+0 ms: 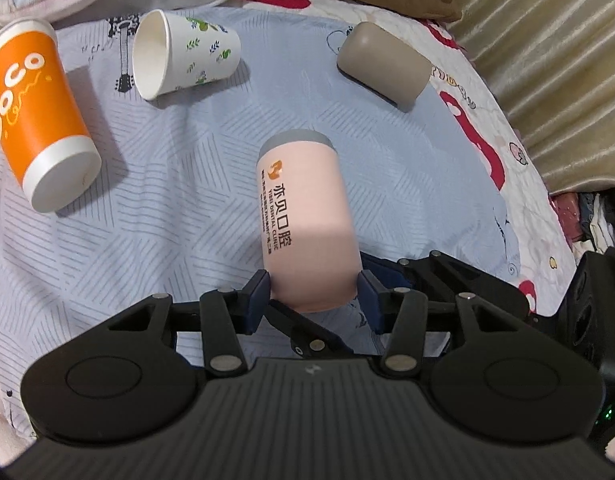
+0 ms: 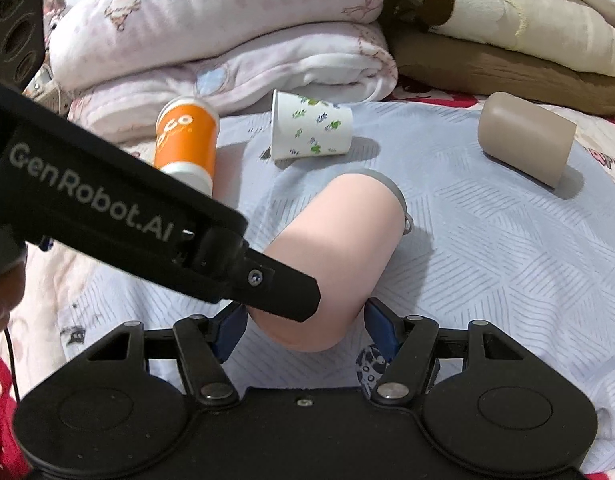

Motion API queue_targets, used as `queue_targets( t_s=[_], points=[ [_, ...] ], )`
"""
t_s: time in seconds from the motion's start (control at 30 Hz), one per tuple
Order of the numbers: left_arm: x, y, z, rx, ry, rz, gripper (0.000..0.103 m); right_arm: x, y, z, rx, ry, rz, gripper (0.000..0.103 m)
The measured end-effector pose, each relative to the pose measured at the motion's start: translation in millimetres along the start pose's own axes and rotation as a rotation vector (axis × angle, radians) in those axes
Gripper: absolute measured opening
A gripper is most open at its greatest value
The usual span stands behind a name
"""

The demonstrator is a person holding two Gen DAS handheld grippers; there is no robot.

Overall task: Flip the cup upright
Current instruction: 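Close the left gripper on the pink tumbler's base end, then rotate the left gripper to stand the pink tumbler lid-up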

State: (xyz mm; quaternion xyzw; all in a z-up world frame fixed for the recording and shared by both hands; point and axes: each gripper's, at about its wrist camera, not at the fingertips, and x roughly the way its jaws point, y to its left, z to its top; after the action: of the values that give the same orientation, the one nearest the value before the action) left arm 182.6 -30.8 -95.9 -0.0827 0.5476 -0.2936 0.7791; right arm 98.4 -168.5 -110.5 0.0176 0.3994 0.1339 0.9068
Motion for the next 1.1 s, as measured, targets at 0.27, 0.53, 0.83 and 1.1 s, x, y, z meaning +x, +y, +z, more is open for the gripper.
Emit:
queue_targets(
  t_s=[0.27, 0.53, 0.83, 1.1],
  points=[
    [-7.7, 0.7, 15.5, 0.050, -0.066, -0.030, 0.074, -10.7, -18.8, 14.2, -0.021, 0.024, 0.080, 0.084],
    [21.0, 24.3, 31.3, -0.054, -0.026, -0.086, 0.069, 9.8, -54.3, 35.8, 0.134, 0.162, 0.241, 0.086],
    [40.4, 36.4, 31.2, -0.087, -0.007, -0.139, 0.058, 37.3, -59.8, 43.6, 0.194, 0.282, 0.302, 0.077],
    [49.9, 48.5, 34.0, -0.112, 0.004, -0.187, 0.063, 45.9, -65.6, 54.0, 0.180, 0.349, 0.337, 0.077]
  ],
)
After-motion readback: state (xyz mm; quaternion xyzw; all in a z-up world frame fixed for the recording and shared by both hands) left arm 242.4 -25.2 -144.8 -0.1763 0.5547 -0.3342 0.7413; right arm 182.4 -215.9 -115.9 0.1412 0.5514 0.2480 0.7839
